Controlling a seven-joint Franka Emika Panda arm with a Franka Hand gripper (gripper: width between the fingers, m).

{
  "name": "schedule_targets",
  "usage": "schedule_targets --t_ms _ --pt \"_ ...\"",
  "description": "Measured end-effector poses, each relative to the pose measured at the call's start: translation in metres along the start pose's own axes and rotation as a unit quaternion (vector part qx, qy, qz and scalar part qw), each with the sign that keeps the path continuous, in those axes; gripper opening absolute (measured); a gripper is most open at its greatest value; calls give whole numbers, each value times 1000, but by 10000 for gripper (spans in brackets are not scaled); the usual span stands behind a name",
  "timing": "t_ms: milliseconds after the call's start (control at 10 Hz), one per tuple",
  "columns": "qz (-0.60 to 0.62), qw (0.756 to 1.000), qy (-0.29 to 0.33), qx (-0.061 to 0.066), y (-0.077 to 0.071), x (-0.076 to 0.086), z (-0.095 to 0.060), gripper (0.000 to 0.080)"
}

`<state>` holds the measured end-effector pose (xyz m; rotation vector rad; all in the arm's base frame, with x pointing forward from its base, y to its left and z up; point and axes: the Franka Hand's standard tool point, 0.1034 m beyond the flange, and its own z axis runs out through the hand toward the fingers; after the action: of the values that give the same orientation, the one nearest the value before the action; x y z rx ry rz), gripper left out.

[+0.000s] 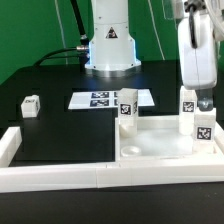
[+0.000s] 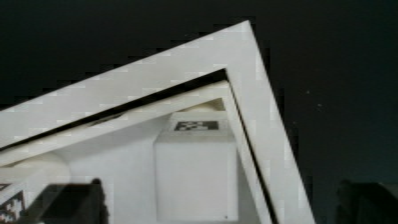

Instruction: Assemble square table

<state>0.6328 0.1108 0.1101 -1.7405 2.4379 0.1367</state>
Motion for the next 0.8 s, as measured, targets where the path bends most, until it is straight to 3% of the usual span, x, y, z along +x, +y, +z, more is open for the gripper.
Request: schedule_targets --t_ms 500,600,800 --pt "-7 1000 1 -1 0 2 1 649" --pt "-66 998 2 5 1 18 -3 649" --pt "-120 993 -7 12 5 54 -33 649"
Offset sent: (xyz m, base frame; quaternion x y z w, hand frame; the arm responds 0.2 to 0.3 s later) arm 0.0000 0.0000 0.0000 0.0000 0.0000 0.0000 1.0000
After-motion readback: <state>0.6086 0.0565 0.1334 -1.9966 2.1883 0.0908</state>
